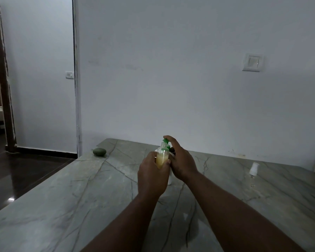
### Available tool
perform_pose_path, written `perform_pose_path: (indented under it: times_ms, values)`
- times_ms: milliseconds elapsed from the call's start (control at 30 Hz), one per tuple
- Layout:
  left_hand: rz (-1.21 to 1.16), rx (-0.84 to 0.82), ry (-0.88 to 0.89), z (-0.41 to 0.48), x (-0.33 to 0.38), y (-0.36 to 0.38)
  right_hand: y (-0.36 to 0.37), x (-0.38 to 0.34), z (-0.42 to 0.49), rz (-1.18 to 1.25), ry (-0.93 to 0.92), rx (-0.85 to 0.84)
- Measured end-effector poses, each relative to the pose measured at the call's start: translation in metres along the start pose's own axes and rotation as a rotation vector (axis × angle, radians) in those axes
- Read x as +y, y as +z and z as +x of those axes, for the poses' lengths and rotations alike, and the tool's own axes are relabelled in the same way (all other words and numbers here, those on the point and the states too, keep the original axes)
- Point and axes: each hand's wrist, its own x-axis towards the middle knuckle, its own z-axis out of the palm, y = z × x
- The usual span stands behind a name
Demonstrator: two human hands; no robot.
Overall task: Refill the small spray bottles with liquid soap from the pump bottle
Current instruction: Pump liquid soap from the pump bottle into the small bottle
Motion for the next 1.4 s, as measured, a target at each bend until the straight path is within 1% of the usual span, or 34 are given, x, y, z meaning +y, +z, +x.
perform_pose_path:
  times_ms: [667,1067,1400]
  values:
    - [-0.004,0.002,-0.005,0.0010,-0.0005,0.0004,0.0011,0.0000,0.0001,0.017,0.005,0.000]
    - [-0.031,0.005,-0.001,0.0008,0.0000,0.0005,-0.0025,-0.0032,-0.0025,-0.034,-0.003,-0.007]
    - [-0.012,0.008,0.003,0.0015,-0.0037,0.0011,0.0034,0.0000,0.0001,-0.030,0.005,0.029]
